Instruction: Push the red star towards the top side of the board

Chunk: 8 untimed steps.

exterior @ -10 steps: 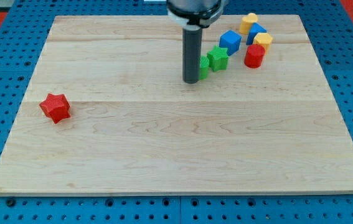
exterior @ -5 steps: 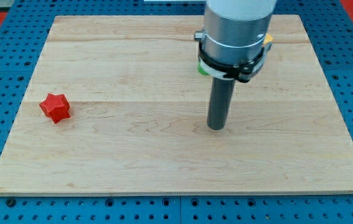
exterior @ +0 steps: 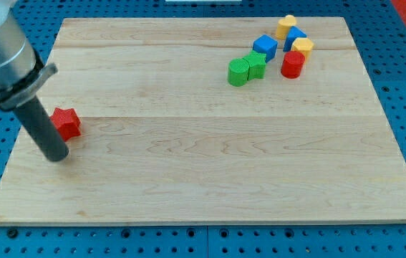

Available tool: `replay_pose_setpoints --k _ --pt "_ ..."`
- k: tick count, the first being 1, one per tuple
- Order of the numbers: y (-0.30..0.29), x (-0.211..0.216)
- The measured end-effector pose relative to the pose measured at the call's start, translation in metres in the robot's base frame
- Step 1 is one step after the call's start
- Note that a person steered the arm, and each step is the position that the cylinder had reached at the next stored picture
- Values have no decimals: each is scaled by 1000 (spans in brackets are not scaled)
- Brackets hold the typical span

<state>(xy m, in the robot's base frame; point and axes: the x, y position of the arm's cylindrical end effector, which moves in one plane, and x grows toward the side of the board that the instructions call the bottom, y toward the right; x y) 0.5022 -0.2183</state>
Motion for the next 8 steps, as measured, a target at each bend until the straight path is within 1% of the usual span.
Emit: replay_pose_setpoints --k 2,3,4,5,6,7,8 --pt "-32 -47" --pt "-32 -75" --pt "-2 -123" --pt "80 -171" --pt "159 -205" --pt "239 -225" --pt "188 -230"
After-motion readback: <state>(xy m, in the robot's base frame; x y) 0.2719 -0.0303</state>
